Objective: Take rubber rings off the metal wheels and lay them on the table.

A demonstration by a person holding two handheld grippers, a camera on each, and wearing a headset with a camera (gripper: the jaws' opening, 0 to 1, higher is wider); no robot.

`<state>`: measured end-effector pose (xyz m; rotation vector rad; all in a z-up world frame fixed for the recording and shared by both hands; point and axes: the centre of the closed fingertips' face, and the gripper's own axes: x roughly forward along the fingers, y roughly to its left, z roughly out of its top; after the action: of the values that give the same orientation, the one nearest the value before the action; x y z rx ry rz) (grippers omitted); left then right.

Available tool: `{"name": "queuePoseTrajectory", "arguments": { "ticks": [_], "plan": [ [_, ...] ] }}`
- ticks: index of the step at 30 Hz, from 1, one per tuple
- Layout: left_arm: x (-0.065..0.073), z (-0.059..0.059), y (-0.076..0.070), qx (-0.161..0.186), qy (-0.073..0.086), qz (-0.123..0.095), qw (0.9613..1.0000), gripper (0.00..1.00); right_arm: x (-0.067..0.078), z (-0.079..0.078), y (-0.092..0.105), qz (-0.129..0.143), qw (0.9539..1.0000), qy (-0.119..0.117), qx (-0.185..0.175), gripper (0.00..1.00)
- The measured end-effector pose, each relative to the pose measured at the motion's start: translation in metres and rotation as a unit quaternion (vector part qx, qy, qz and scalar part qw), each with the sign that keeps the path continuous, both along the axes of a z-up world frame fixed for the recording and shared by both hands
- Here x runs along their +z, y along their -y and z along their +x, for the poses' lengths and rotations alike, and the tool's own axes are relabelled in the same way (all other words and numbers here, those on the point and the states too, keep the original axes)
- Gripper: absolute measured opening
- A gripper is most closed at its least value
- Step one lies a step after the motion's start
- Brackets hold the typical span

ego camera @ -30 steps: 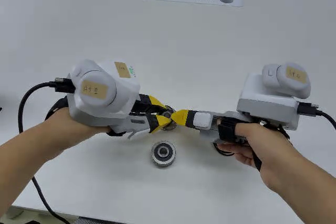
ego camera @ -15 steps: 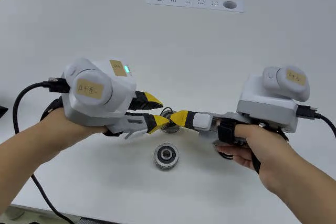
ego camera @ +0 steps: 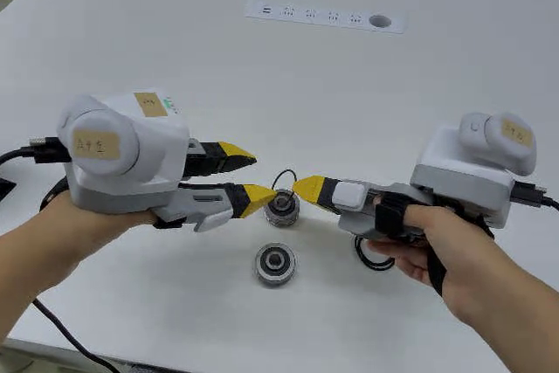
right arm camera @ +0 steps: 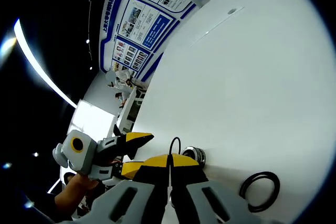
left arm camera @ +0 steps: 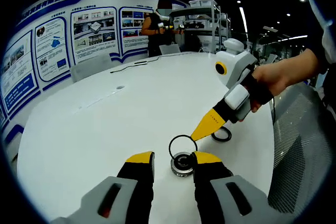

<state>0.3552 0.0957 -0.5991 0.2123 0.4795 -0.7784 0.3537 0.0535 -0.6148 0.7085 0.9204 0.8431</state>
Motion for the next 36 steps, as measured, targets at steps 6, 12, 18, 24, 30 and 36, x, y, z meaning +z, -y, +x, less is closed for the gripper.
{"name": "queuePoseTrajectory", "arguments": {
  "ticks": [6,12,18,24,30,36],
  "plan": [
    [0.013,-0.001,-0.005,0.019,0.02,-0.029,0.9992,0.34,-0.005,0.004,0.028,-0.001,0.9994,-0.011,-0.034,0.01],
    [0.021,-0.003,-0.012,0.043,0.029,-0.05,0.9974,0.36,-0.011,-0.003,0.057,0.001,0.997,-0.033,-0.07,0.01],
    [0.017,-0.012,-0.015,0.041,0.026,-0.038,0.9981,0.4,-0.022,-0.014,0.077,-0.013,0.9951,-0.046,-0.086,0.01],
    [0.017,-0.019,-0.024,0.059,0.029,-0.038,0.9971,0.45,-0.027,-0.019,0.093,-0.022,0.9928,-0.056,-0.104,0.01],
    [0.021,-0.024,-0.031,0.074,0.031,-0.049,0.9955,0.44,-0.032,-0.023,0.099,-0.033,0.991,-0.066,-0.112,0.02],
    [0.023,-0.028,-0.036,0.085,0.032,-0.054,0.9944,0.44,-0.041,-0.03,0.104,-0.051,0.9879,-0.083,-0.121,0.02]
  ]
}}
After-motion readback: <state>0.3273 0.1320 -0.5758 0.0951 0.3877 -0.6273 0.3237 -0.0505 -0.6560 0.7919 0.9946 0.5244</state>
